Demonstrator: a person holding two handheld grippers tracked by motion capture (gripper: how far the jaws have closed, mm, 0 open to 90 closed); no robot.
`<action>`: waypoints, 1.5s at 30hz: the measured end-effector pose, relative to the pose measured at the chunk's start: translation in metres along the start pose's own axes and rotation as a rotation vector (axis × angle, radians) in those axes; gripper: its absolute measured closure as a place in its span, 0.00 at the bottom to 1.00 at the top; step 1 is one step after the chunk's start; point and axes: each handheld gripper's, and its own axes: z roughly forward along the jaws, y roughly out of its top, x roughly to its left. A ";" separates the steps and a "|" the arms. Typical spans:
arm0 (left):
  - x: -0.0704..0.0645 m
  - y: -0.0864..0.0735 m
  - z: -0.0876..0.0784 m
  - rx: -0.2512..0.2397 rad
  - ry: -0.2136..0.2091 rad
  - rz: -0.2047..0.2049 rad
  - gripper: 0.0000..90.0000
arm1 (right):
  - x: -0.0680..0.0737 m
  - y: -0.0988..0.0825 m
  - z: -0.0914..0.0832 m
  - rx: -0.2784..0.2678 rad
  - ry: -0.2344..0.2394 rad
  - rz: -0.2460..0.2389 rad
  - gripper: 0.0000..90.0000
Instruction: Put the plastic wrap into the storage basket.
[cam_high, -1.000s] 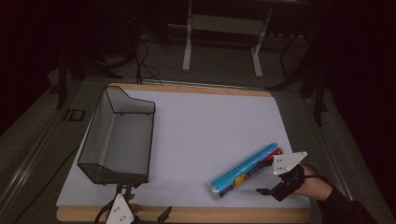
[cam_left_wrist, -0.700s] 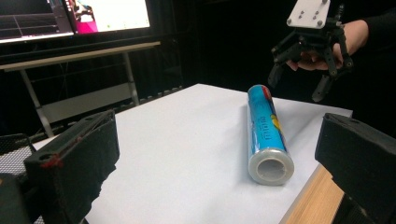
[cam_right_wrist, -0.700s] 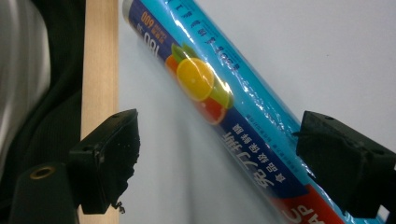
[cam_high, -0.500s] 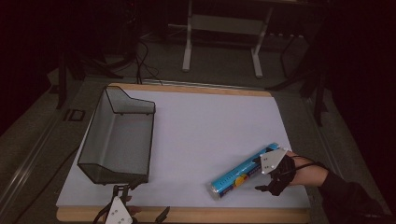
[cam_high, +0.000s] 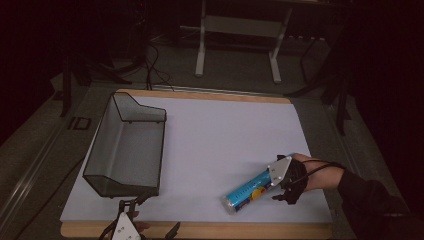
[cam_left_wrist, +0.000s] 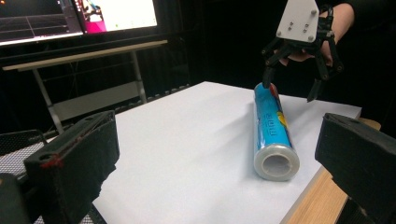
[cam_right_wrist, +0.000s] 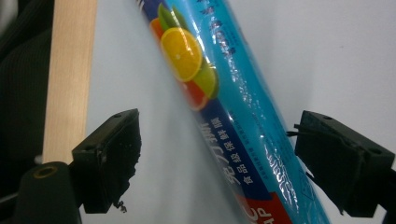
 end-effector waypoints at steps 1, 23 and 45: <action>0.000 0.000 0.000 0.000 0.000 0.000 0.01 | 0.000 0.000 0.000 0.000 0.000 0.000 0.16; 0.000 0.000 -0.003 -0.001 0.004 0.014 0.01 | -0.017 0.027 0.041 0.248 0.041 -0.242 0.19; -0.001 0.000 -0.002 0.001 -0.010 0.023 0.01 | -0.026 0.025 0.085 0.353 0.107 -0.294 0.21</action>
